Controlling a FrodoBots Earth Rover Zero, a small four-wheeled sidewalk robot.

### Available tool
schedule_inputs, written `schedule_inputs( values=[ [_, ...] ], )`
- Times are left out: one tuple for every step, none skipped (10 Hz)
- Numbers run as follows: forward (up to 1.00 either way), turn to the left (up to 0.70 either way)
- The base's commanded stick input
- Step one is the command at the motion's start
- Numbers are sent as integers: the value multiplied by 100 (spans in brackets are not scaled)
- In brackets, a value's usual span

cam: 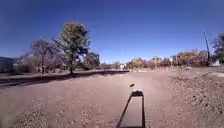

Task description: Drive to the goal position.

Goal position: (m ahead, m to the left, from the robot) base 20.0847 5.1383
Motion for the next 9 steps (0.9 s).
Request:
schedule_inputs(
  values=[
    [50, 0],
    [50, 0],
    [50, 0],
    [50, 0],
    [50, 0],
    [50, 0],
    [50, 0],
    [50, 0],
    [50, 0]
  ],
)
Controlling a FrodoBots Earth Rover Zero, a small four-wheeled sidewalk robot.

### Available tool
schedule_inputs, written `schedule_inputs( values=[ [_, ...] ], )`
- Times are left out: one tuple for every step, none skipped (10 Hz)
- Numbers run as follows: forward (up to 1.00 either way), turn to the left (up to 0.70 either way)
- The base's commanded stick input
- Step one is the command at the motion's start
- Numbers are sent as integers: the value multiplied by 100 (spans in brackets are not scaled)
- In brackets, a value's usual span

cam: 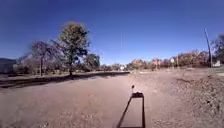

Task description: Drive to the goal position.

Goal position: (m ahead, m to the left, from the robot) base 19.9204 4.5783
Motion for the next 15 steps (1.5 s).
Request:
schedule_inputs(
  values=[
    [50, 0],
    [50, 0],
    [50, 0],
    [50, 0],
    [50, 0],
    [50, 0],
    [50, 0],
    [50, 0],
    [50, 0],
    [50, 6],
    [50, 13],
    [50, 20],
    [50, 18],
    [50, 11],
    [50, 3]
  ],
)
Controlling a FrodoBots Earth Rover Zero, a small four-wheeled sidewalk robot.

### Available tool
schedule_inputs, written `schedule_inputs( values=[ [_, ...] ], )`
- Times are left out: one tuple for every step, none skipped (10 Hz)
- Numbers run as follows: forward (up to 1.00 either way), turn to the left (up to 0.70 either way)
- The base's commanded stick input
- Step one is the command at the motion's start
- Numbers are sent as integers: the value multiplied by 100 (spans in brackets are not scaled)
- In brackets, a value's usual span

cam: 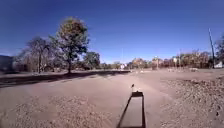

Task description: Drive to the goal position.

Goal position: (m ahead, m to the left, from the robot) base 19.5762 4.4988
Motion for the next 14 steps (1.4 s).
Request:
schedule_inputs(
  values=[
    [50, 0],
    [50, 0],
    [50, 0],
    [50, 0],
    [50, 0],
    [50, 0],
    [50, 0],
    [50, 0],
    [50, 0],
    [50, 0],
    [50, 0],
    [50, 0],
    [50, 0],
    [50, 0]
  ],
)
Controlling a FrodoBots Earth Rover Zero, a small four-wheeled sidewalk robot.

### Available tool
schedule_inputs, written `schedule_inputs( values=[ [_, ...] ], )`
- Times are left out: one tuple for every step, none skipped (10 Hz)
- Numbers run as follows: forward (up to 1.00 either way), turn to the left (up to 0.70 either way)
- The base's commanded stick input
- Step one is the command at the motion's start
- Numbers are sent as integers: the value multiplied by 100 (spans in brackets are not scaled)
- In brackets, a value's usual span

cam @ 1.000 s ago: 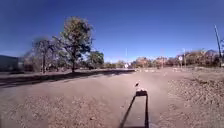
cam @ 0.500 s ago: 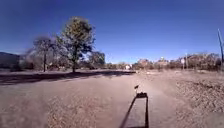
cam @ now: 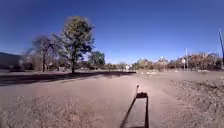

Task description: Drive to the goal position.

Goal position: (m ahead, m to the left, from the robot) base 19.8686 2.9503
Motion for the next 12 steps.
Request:
schedule_inputs(
  values=[
    [50, 0],
    [50, 0],
    [50, 0],
    [50, 0],
    [50, 0],
    [50, -21],
    [50, -9],
    [50, 0],
    [50, 0],
    [50, 0],
    [50, 0],
    [50, 0]
  ],
)
